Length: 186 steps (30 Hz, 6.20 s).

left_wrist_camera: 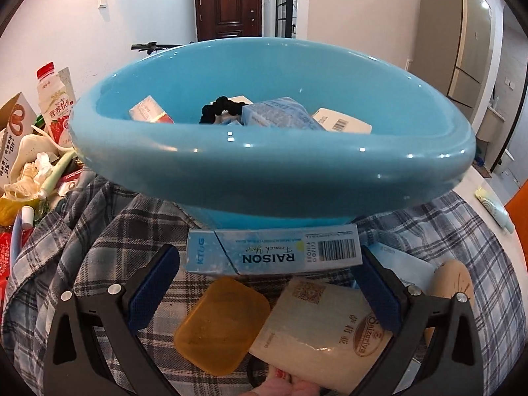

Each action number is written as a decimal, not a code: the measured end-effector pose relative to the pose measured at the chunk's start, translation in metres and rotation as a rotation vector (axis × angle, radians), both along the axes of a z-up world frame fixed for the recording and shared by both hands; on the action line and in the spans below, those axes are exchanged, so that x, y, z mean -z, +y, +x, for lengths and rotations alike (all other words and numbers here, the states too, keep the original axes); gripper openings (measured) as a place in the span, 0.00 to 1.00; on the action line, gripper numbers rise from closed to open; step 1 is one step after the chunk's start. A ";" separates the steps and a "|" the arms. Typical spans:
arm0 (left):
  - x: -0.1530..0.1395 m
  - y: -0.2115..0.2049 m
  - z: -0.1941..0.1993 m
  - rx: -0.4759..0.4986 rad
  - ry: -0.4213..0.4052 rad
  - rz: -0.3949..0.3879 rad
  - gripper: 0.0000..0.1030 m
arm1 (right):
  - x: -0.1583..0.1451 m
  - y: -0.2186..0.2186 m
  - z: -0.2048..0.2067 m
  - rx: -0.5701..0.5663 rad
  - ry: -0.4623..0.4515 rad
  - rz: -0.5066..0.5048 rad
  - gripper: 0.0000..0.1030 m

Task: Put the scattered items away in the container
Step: 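Reach the left gripper to the table and grasp the white-blue RAISON tissue box, then grasp the round beige perforated disc with the right gripper while the left lifts the RAISON box, then carry the RAISON box and the beige disc over the basin with both grippers, then drop the RAISON box into the basin and open the left gripper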

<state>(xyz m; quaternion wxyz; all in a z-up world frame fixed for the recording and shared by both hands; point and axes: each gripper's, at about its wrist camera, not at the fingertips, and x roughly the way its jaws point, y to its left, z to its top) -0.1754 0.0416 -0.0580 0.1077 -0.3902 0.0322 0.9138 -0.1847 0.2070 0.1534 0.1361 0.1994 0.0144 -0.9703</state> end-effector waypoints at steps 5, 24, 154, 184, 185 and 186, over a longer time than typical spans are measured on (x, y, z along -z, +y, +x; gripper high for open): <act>0.004 -0.001 0.000 -0.015 0.009 -0.015 1.00 | 0.001 -0.008 -0.001 -0.007 -0.004 0.024 1.00; -0.023 -0.012 0.020 0.002 0.100 0.024 0.85 | -0.007 -0.038 0.018 -0.033 0.043 0.095 1.00; -0.191 -0.036 0.035 -0.011 0.449 0.036 0.85 | 0.030 -0.051 -0.026 -0.152 -0.074 0.029 0.80; -0.147 -0.053 -0.050 -0.127 0.298 -0.035 0.85 | 0.059 -0.050 -0.050 -0.081 -0.156 0.106 0.80; -0.147 -0.054 -0.051 -0.125 0.295 -0.027 0.85 | 0.059 -0.051 -0.050 -0.082 -0.157 0.108 0.80; -0.148 -0.055 -0.051 -0.122 0.292 -0.017 0.85 | 0.060 -0.052 -0.050 -0.083 -0.157 0.109 0.80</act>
